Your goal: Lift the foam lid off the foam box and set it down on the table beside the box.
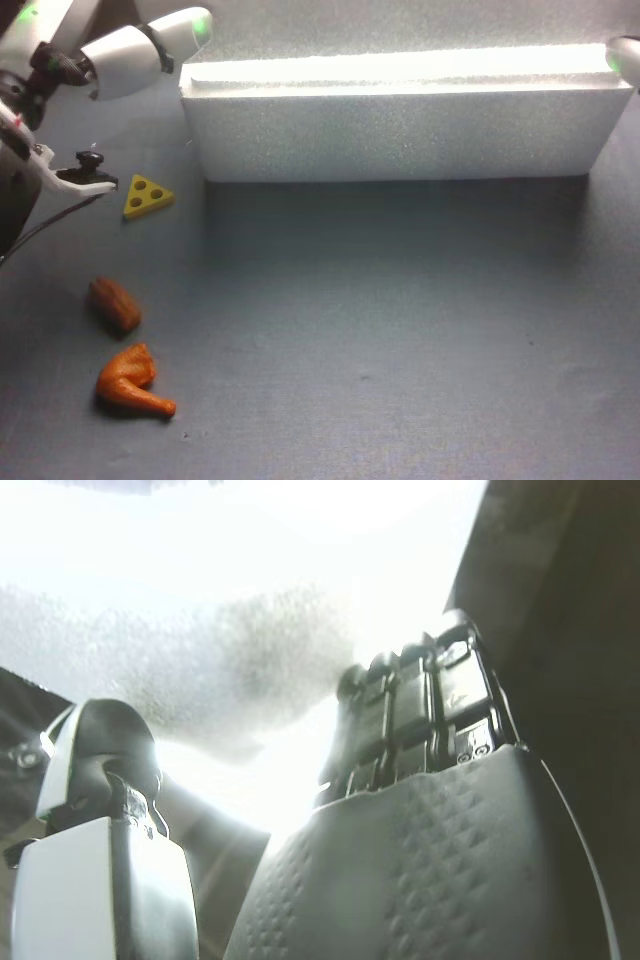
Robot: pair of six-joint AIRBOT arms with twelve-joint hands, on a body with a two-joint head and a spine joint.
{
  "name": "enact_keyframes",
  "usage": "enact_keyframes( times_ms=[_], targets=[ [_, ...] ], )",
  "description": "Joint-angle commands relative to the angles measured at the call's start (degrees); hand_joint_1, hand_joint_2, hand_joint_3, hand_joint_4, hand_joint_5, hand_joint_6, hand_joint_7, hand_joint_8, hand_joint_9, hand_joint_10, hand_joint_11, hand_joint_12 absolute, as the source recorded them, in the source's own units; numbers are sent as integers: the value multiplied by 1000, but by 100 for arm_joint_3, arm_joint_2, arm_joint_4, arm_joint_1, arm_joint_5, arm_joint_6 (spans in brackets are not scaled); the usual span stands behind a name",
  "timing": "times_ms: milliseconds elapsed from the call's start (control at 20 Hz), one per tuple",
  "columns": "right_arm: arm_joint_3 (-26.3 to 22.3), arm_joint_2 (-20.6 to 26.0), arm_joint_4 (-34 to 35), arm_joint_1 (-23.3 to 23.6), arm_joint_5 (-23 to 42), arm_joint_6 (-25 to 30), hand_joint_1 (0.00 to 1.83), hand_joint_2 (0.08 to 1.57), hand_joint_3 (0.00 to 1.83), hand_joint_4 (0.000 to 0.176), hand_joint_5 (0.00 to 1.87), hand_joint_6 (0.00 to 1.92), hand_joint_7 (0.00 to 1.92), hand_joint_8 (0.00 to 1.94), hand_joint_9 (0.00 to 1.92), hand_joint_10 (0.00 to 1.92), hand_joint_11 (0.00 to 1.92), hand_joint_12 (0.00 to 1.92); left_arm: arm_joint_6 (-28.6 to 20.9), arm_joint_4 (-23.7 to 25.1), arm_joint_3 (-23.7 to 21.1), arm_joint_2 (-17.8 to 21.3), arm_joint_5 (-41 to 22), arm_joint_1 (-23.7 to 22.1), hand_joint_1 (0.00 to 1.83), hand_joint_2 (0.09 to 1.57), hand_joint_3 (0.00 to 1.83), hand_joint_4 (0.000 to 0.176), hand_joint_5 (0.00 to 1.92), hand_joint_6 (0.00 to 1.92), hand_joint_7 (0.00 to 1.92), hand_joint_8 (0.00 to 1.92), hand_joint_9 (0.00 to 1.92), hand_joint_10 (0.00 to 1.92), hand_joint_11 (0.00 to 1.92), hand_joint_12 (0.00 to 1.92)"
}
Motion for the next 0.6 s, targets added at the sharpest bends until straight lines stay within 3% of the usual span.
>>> enact_keyframes(
  times_ms=[0,50,100,150,200,250,300,350,400,450,500,550],
  targets=[
    [-34,95,-389,26,795,47,610,1194,3,0,0,120,59,787,47,1227,0,1916,-32,293,-43,54,-793,-7,587,1002,23,43,157,4,76,3,64,4,9,269],
    [-101,150,-439,1,842,46,610,1194,3,0,0,120,59,787,47,1227,0,1916,-22,326,-109,100,-851,16,587,1002,23,43,157,4,76,3,64,4,9,269],
    [-184,220,-503,-29,914,46,599,1187,0,0,0,295,66,933,108,1332,70,1920,3,365,-192,158,-924,37,597,1001,14,39,171,5,89,4,87,9,1,566],
    [-253,272,-556,-48,980,46,631,1175,0,0,0,912,120,1055,131,1412,125,1919,24,395,-265,211,-992,52,581,1019,7,43,182,6,117,7,128,22,0,887],
    [-332,328,-627,-68,1047,45,624,1155,0,0,0,767,23,931,25,1171,24,1883,41,432,-355,284,-1062,85,570,1032,11,40,176,3,131,10,137,25,0,912],
    [-382,362,-671,-84,1100,44,612,1173,1,0,0,890,4,929,4,1124,4,1901,63,450,-424,336,-1121,118,563,1050,7,39,177,2,137,5,116,15,0,747],
    [-439,398,-727,-102,1149,41,612,1173,1,0,0,890,4,929,4,1124,4,1901,89,465,-494,388,-1190,154,563,1050,7,39,177,2,137,5,116,15,0,747],
    [-507,439,-790,-133,1192,31,602,1198,6,0,0,893,3,881,0,1090,0,1798,108,478,-563,443,-1263,199,536,1060,1,45,173,0,116,2,66,6,0,230],
    [-564,472,-842,-163,1235,18,581,1213,8,0,0,852,0,874,0,1115,0,1846,120,486,-622,491,-1322,238,524,1066,1,34,170,0,118,1,71,8,0,105],
    [-649,526,-904,-218,1304,14,578,1220,8,0,0,850,0,866,0,1115,0,1855,156,506,-711,563,-1397,289,509,1074,0,29,168,0,126,1,89,13,0,205],
    [-716,571,-940,-266,1361,14,601,1207,1,0,0,914,0,969,0,1327,0,1908,176,525,-778,617,-1446,330,494,1077,0,23,159,0,130,1,94,14,0,275],
    [-792,625,-984,-323,1431,14,617,1193,0,0,0,913,0,965,0,1302,0,1918,191,544,-842,659,-1508,371,492,1074,0,19,167,4,138,3,98,16,0,289]
  ],
)
